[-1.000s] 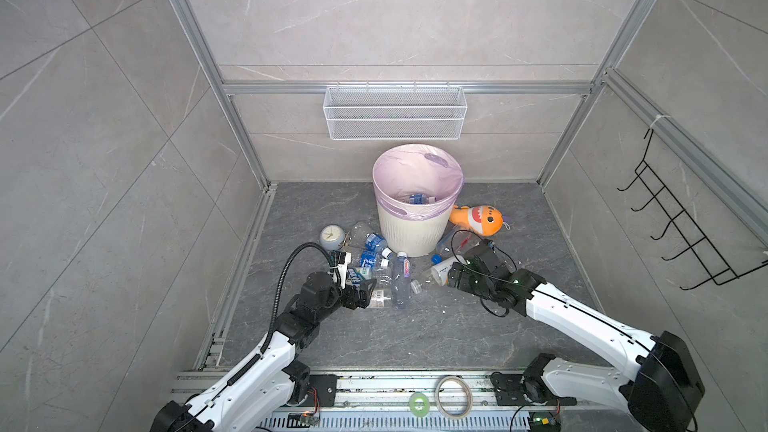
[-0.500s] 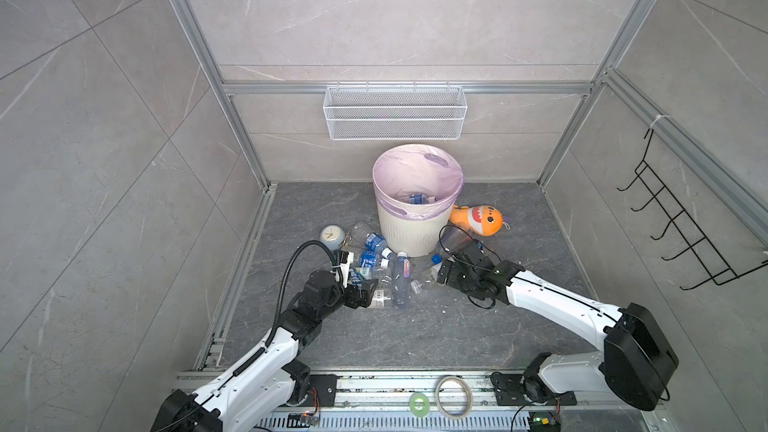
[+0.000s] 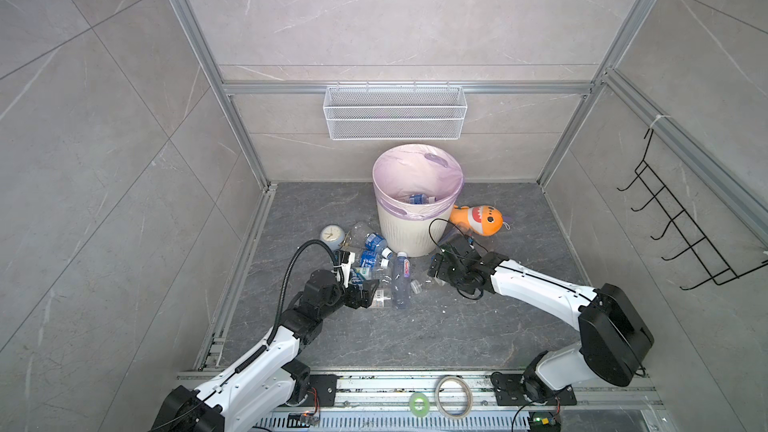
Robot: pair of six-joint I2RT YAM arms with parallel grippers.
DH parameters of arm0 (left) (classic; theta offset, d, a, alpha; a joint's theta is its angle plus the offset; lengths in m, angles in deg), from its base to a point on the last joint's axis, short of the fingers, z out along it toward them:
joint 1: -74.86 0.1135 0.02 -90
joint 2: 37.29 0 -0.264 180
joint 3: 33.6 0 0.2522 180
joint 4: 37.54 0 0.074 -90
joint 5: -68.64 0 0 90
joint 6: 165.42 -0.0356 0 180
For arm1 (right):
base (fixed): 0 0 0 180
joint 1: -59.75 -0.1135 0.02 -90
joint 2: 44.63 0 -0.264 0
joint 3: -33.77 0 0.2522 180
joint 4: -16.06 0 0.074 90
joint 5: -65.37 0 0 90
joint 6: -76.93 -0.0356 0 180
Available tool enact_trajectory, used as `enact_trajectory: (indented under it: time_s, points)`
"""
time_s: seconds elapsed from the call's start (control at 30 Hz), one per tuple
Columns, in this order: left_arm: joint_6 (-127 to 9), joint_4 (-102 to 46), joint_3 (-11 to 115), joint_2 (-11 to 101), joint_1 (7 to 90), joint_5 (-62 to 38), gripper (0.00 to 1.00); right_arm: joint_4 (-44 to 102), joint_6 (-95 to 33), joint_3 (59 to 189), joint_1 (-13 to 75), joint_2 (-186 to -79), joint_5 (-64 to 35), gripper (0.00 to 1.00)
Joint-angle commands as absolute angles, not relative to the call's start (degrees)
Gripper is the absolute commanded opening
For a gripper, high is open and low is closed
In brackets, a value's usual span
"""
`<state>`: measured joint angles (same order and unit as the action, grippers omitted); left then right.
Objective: Throw the plastic bottles in the bin
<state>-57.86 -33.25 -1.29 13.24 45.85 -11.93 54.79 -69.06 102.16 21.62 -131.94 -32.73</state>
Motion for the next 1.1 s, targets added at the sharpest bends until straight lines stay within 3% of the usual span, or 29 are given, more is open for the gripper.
enact_trajectory:
  time_s: [0.0,0.63,0.77,1.07]
  points:
    - [-58.75,-35.64,-0.54,13.48,45.51,-10.99,0.99,55.53,-70.37,104.33,21.16,-134.02,-33.60,0.99]
    - [-58.73,-36.39,-0.24,14.84,45.51,-10.63,0.99,57.24,-70.12,104.91,21.08,-138.10,-35.93,0.99]
    - [-58.63,-36.39,-0.20,14.85,45.52,-10.81,0.99,56.85,-69.64,104.10,21.12,-138.19,-35.53,0.91]
    - [-58.59,-36.25,-0.06,15.17,45.51,-10.76,0.99,58.07,-68.02,100.94,21.08,-134.63,-37.84,0.87]
